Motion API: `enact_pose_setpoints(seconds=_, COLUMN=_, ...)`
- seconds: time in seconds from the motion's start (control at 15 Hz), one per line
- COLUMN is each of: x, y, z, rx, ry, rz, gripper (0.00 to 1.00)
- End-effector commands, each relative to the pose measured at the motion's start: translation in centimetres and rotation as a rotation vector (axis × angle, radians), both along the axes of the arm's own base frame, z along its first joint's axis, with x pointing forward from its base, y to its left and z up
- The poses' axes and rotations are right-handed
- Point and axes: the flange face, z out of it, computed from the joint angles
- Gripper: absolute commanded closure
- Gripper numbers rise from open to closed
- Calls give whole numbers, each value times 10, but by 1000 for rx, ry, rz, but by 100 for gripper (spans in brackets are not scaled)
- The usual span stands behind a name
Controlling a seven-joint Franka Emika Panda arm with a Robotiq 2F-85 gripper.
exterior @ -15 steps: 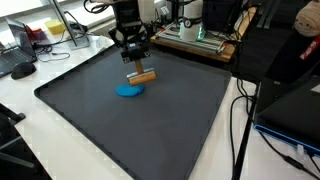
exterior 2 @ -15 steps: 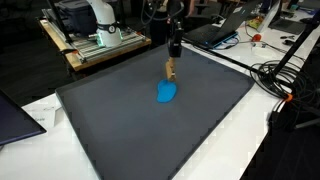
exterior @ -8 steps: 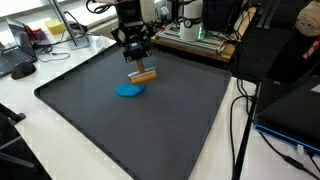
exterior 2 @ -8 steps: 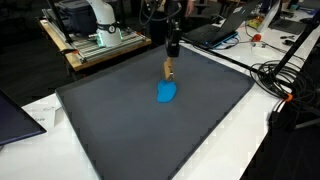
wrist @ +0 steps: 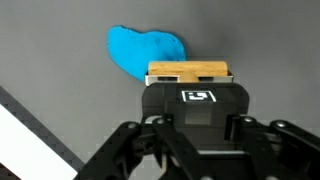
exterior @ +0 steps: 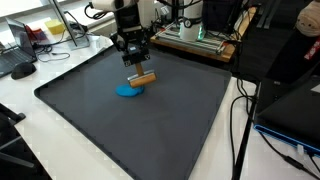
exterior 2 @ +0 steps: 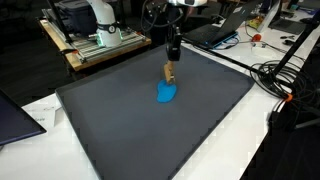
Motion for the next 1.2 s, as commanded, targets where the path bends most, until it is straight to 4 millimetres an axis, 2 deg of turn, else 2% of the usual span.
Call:
enact_pose_setpoints(seconds=0.0, x=12, y=-9, z=2, rx=6, ry=-12, rz=31, gripper=77)
enact_pose_setpoints(seconds=0.27, x=22, y=-16, z=-6, rx=24, ry=-15, rz=71, gripper=77)
enact_pose_setpoints(seconds=0.67, x=42, y=-18, z=-35, rx=77, ry=25, rz=122, gripper=77)
enact_pose_setpoints(seconds=1.13, x=53, y=-22, z=-70, rx=150, ry=70, rz=132, gripper=77)
